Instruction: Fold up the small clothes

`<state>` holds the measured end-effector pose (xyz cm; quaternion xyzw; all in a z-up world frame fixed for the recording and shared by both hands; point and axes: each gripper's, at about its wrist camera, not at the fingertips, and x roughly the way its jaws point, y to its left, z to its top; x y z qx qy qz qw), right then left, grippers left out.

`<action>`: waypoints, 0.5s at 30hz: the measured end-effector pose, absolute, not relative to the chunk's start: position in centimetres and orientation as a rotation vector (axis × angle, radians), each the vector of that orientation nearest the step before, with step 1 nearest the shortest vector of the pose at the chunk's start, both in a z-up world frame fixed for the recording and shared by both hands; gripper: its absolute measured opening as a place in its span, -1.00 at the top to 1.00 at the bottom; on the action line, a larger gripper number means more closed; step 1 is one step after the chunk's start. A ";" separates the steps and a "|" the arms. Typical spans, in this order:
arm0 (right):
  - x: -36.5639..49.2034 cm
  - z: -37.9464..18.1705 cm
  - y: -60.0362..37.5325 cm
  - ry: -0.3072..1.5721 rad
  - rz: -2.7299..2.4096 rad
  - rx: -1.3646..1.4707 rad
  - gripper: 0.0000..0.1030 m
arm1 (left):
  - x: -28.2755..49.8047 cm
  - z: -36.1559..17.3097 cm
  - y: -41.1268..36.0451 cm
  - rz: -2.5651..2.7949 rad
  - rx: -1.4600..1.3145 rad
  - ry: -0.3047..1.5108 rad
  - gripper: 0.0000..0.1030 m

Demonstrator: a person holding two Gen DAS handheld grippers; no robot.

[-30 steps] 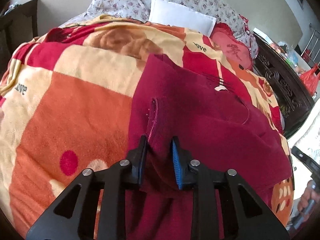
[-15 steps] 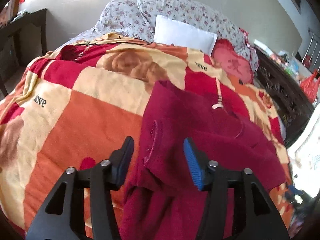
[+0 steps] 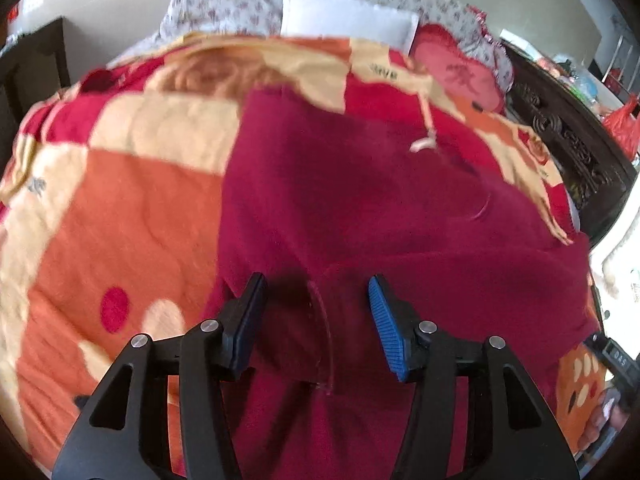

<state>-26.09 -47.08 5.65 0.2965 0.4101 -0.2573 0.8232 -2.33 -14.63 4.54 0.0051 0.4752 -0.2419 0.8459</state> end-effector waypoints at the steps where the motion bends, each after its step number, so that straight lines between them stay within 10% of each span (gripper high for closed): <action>1: -26.4 5.5 -47.2 0.871 -0.532 0.657 -0.38 | -2.4 4.3 -14.7 -0.509 0.014 1.005 -0.02; 15: -25.9 13.8 -41.4 0.750 -0.366 0.328 -0.38 | -2.6 6.2 -11.4 -0.591 -0.065 0.986 -0.04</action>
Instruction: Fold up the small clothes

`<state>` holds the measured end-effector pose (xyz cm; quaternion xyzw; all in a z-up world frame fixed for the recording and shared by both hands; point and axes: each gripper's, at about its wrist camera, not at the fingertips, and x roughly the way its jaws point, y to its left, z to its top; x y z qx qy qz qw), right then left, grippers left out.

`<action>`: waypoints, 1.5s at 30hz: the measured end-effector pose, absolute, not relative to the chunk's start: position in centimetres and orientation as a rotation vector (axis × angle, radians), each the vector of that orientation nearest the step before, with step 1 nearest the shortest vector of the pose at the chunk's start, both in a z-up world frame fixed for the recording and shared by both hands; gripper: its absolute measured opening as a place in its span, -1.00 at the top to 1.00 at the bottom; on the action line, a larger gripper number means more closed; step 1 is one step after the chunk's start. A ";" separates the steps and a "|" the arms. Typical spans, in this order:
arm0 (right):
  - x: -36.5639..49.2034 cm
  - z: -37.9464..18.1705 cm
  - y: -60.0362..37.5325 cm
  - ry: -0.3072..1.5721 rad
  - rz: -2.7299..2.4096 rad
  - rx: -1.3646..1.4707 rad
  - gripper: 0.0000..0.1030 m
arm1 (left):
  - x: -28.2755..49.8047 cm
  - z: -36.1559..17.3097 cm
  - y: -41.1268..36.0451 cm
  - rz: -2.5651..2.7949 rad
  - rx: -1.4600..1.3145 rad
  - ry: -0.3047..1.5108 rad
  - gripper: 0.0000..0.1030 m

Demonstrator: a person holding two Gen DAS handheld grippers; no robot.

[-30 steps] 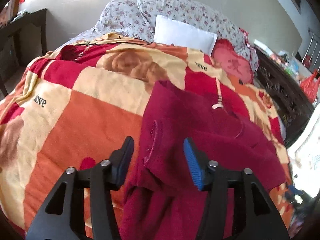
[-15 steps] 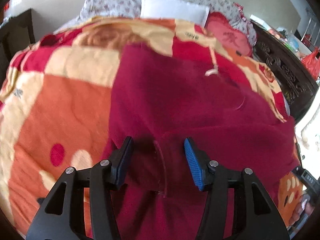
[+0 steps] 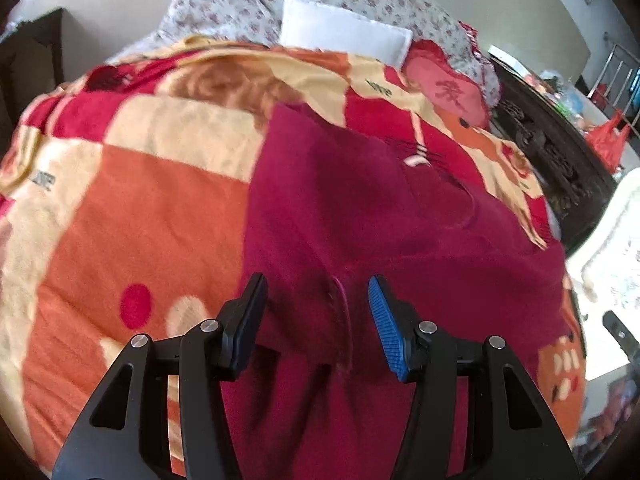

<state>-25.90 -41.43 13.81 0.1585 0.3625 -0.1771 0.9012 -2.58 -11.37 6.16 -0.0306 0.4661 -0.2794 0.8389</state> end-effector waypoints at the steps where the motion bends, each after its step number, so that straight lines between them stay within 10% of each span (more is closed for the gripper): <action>1: -25.5 13.7 -41.1 0.754 -0.355 0.329 -0.38 | -2.5 5.9 -11.5 -0.607 -0.074 1.006 -0.06; 7: -24.0 12.2 -39.0 0.791 -0.287 0.379 -0.39 | -2.3 4.5 -13.1 -0.647 -0.084 1.049 -0.05; 10: -24.0 12.0 -38.8 0.804 -0.285 0.364 -0.39 | -2.5 4.4 -13.8 -0.655 -0.073 1.034 0.59; 14: -24.2 12.0 -39.5 0.795 -0.301 0.372 -0.38 | -3.1 6.2 -13.9 -0.676 -0.047 0.966 0.88; 23: -21.1 13.5 -40.4 0.727 -0.347 0.329 -0.38 | 0.4 9.2 -12.9 -0.627 -0.071 0.887 0.89; 29: -15.2 9.7 -42.5 0.825 -0.377 0.282 0.30 | 1.4 5.5 -13.0 -0.553 -0.036 0.973 0.89; 45: -19.4 9.7 -40.6 0.887 -0.359 0.263 0.20 | 0.6 5.0 -13.6 -0.529 0.018 0.961 0.83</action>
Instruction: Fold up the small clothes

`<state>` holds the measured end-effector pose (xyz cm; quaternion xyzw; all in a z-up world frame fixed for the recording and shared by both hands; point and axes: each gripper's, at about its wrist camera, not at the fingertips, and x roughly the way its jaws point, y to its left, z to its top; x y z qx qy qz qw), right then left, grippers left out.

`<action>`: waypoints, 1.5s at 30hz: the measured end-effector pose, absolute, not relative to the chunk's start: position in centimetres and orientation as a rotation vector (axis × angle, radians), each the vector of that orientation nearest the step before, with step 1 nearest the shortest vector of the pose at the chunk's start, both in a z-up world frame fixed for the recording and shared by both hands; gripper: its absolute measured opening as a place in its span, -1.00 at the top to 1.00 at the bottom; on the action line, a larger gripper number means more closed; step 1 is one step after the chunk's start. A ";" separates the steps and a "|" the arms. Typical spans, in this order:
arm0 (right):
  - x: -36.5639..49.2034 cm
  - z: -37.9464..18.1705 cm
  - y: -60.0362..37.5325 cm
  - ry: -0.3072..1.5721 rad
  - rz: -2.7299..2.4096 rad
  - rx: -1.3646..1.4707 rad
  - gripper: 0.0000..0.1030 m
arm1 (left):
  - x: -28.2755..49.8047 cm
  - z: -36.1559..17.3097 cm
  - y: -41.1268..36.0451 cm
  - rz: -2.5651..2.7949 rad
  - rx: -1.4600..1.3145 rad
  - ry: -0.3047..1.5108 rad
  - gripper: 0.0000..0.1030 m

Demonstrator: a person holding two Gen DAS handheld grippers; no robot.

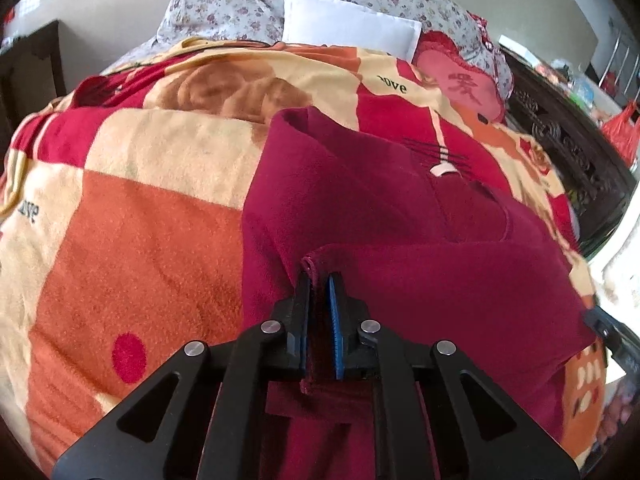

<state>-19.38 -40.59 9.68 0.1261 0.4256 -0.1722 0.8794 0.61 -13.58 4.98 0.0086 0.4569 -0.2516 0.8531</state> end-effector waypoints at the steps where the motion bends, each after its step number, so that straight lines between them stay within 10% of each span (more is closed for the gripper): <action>1: -19.6 9.3 -40.3 0.895 -0.366 0.245 0.20 | 0.5 5.0 -13.7 -0.525 0.026 0.957 0.82; 26: -19.0 10.3 -37.4 0.880 -0.345 0.266 0.10 | -3.4 6.5 -13.1 -0.511 0.129 0.929 0.52; 31: -17.3 9.8 -36.1 0.922 -0.305 0.256 0.09 | -3.9 6.7 -12.6 -0.513 0.119 0.921 0.12; 45: -16.9 7.8 -35.5 1.000 -0.294 0.257 -0.02 | -4.7 5.8 -11.6 -0.500 0.132 0.969 0.12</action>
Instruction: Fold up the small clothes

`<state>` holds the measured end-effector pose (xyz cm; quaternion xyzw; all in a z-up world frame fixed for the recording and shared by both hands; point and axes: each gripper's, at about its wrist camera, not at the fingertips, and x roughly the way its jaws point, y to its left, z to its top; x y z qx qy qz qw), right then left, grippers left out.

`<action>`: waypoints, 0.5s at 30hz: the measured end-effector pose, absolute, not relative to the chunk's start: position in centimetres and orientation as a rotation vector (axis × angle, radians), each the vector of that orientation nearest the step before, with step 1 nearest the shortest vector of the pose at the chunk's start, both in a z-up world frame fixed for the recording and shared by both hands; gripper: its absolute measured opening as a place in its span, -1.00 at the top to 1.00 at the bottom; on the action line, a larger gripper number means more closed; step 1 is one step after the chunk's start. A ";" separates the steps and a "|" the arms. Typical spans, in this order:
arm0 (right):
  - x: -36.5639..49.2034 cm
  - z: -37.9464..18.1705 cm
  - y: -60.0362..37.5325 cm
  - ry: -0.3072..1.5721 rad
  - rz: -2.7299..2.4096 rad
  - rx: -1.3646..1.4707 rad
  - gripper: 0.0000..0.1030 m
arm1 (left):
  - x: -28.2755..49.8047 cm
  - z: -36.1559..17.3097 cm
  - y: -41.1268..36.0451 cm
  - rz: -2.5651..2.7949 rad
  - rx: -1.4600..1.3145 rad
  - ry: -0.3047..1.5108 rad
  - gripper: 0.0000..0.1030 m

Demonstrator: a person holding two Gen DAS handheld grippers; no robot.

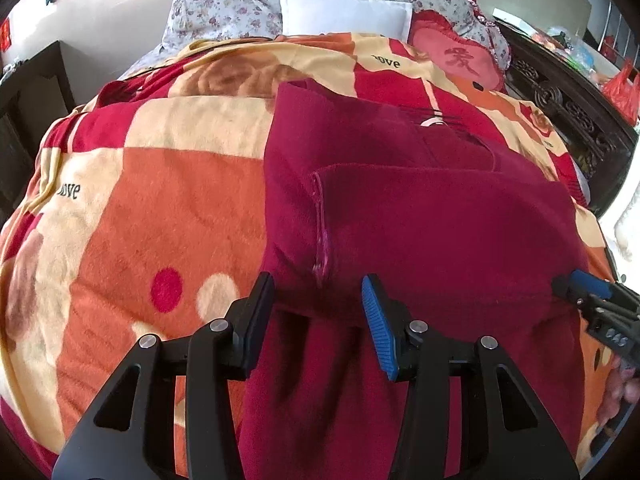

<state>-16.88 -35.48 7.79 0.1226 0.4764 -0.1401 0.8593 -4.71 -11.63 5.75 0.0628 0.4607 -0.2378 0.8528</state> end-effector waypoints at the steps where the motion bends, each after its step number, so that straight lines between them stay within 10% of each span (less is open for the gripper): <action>1: -17.7 8.3 -35.5 0.996 -0.278 0.277 -0.03 | -5.0 5.9 -11.3 -0.507 0.131 0.973 0.12; 15: -31.3 11.4 -35.3 1.001 -0.265 0.339 -0.23 | -12.2 7.0 -0.5 -0.531 0.065 1.049 0.12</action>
